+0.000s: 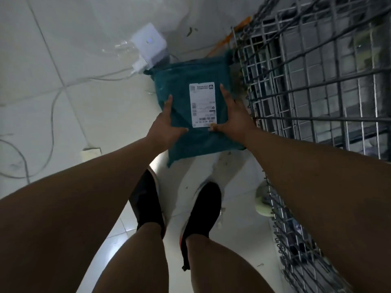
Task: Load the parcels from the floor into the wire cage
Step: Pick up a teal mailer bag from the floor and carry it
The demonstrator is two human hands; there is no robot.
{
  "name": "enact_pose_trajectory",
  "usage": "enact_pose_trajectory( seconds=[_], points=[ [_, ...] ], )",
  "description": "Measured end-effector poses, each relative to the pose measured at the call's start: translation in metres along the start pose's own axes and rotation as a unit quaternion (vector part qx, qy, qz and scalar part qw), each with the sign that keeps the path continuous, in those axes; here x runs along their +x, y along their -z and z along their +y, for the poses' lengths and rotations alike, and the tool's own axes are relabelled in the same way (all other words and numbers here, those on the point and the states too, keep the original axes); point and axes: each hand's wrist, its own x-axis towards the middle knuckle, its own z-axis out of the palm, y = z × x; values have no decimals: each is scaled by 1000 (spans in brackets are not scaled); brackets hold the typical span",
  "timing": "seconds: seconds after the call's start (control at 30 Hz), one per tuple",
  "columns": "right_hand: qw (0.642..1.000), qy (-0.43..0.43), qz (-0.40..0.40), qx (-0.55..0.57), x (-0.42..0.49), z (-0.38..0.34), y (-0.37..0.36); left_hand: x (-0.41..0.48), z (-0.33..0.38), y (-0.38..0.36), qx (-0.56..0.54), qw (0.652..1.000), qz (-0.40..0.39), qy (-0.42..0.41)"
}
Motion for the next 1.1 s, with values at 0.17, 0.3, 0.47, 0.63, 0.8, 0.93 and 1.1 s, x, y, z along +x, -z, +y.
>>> enact_pose_trajectory(
  seconds=[0.17, 0.3, 0.47, 0.63, 0.8, 0.93, 1.1],
  points=[
    [1000, -1, -12, 16, -4, -6, -8, -4, 3, 3, -10, 1000, -11, 8],
    [999, 27, -41, -19, -27, -28, 0, -32, 19, 9, 30, 999, 0, -14],
    [996, 37, -62, -43, -87, -93, 41, -101, 65, 37, 63, 997, 41, -34],
    [992, 52, -86, -72, -152, -191, 104, -185, 127, 91, 106, 990, 80, -47],
    [985, 100, -99, -104, -223, -297, 175, -283, 200, 160, 146, 983, 102, -40],
    [979, 125, -112, -117, -292, -366, 221, -366, 236, 203, 130, 983, 133, -7],
    [951, 183, -143, -204, -384, -434, 251, -490, 255, 233, 73, 981, 174, 43]
  ],
)
